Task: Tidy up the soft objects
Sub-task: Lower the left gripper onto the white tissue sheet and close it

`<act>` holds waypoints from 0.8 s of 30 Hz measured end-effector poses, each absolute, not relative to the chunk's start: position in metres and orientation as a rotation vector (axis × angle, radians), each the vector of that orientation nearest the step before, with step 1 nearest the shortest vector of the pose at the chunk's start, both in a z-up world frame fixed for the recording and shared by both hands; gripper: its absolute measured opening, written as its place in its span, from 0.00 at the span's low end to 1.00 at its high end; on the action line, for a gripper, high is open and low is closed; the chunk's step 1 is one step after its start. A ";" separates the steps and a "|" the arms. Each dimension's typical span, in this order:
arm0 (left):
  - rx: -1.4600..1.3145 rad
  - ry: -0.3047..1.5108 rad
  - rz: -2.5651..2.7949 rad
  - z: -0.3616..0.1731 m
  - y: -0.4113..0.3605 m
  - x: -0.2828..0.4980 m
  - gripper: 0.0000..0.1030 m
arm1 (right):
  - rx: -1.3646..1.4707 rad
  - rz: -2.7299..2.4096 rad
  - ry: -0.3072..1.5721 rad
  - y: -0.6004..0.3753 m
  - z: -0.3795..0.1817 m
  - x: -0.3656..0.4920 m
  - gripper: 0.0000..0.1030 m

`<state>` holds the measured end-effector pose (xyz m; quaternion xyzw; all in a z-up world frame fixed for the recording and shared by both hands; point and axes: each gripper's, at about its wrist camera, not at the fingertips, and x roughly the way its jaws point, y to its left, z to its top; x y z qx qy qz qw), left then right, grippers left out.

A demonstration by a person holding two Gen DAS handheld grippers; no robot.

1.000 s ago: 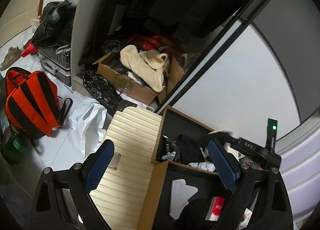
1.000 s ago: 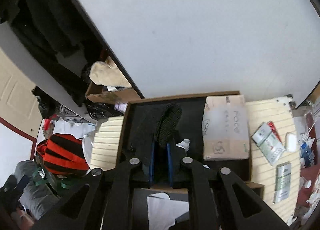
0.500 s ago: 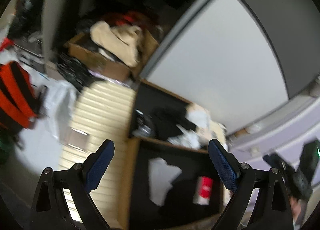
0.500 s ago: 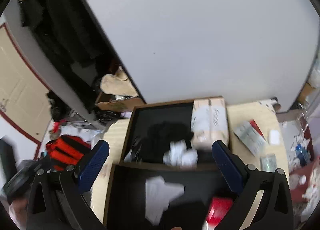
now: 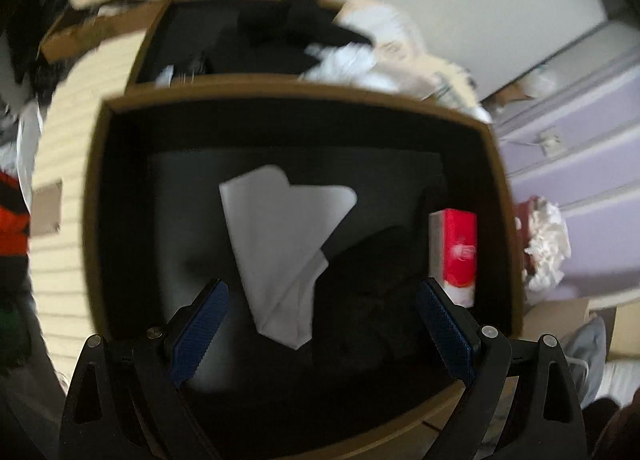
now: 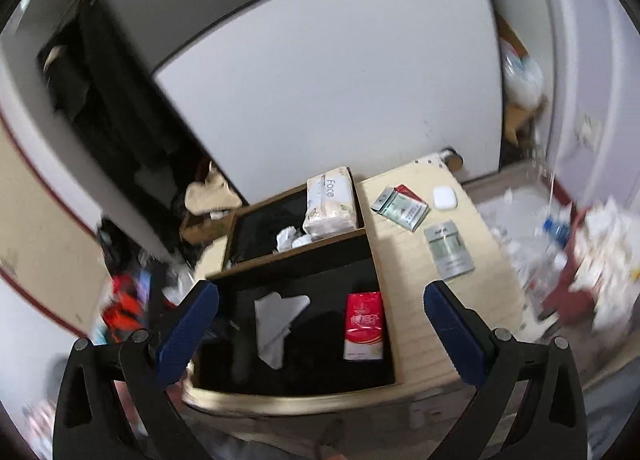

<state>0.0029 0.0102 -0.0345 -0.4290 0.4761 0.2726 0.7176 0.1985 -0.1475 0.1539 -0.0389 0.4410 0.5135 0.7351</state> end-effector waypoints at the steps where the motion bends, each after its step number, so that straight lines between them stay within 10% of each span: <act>1: -0.990 1.057 0.598 -0.042 0.012 0.005 0.91 | -0.073 1.126 0.980 -0.145 0.151 0.202 0.99; 24: -0.691 1.374 0.672 -0.094 -0.022 0.073 0.97 | 0.093 1.046 1.154 -0.143 0.118 0.256 0.99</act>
